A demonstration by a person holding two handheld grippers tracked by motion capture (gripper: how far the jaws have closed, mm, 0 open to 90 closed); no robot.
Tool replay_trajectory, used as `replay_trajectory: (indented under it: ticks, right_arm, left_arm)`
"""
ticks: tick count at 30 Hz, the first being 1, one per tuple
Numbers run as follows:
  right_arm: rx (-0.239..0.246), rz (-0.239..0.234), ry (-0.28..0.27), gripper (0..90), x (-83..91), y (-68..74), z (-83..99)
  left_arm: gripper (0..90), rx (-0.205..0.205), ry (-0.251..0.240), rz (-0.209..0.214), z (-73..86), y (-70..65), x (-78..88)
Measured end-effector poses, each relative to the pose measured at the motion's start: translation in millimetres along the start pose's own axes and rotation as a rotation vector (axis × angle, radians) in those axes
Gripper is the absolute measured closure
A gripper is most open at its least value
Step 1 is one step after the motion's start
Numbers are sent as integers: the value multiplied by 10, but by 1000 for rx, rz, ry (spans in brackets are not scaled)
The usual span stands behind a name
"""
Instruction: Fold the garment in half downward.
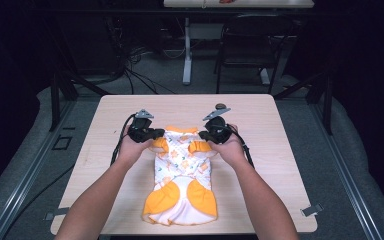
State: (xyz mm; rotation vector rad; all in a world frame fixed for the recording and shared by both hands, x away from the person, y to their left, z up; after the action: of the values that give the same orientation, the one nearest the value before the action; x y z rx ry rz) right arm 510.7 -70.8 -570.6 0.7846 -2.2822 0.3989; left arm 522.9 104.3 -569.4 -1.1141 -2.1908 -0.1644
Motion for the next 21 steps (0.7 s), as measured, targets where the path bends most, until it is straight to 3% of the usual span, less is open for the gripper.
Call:
replay_trajectory:
  ticks: [13, 17, 21]
  right_arm:
    - [55, 38, -65, 894, 252, -10, -379]
    - [71, 59, -97, 894, 349, -31, -517]
    - [83, 65, -119, 894, 413, -39, -572]
  left_arm:
    - [881, -72, -36, -35, -326, -13, 313]
    - [881, -115, -72, -47, -492, -41, 437]
    - [881, -131, -89, -41, -510, -71, 488]
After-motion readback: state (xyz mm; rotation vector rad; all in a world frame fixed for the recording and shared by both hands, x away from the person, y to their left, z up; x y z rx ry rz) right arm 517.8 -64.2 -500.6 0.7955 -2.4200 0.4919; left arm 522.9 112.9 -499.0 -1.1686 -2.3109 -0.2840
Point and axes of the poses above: each handheld gripper's, and its own axes: x roughly backward along the jaws, z roughly out of its underside, y roughly to its left, the point moved 10 cm from there along -x, roughly forward along the jaws, and after that the axes turned 7 degrees about z, right-handed, at the moved point
